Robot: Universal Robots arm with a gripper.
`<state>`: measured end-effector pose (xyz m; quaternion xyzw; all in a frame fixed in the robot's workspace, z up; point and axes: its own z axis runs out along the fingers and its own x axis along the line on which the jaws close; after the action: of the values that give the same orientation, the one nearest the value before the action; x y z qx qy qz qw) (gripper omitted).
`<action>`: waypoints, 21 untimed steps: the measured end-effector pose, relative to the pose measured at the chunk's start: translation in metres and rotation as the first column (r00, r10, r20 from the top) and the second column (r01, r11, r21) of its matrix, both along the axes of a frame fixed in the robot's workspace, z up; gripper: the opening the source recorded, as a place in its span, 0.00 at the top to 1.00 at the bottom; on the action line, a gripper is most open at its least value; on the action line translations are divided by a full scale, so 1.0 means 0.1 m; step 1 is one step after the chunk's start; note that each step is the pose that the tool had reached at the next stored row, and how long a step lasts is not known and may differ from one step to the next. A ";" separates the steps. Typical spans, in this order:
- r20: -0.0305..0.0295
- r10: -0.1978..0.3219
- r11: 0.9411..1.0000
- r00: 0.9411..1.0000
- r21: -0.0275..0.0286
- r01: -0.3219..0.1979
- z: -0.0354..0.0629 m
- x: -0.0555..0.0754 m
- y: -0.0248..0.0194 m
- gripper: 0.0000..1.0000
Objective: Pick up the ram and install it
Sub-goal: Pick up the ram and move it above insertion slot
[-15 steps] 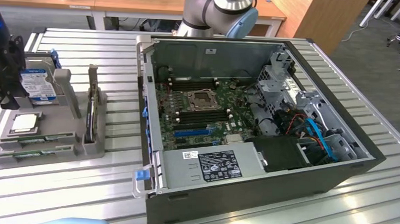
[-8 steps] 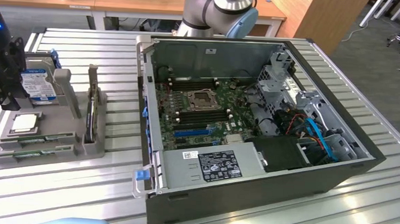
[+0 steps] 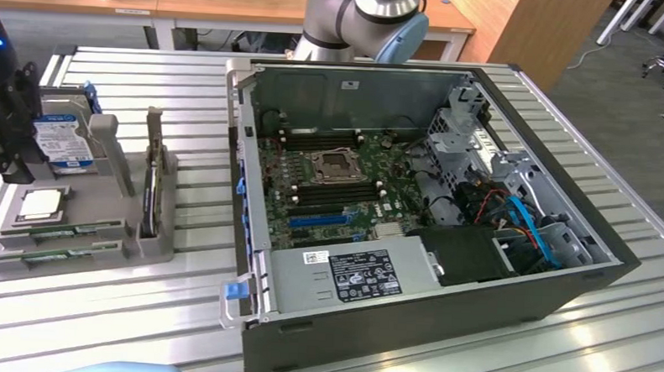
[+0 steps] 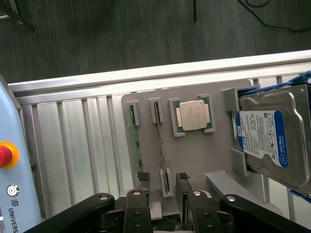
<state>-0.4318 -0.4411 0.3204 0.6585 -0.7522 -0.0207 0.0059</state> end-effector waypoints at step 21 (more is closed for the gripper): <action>0.003 0.021 1.000 1.000 0.000 -0.021 -0.164 0.00 0.000 0.65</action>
<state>-0.4318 -0.4411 0.3039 0.6664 -0.7454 -0.0195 0.0049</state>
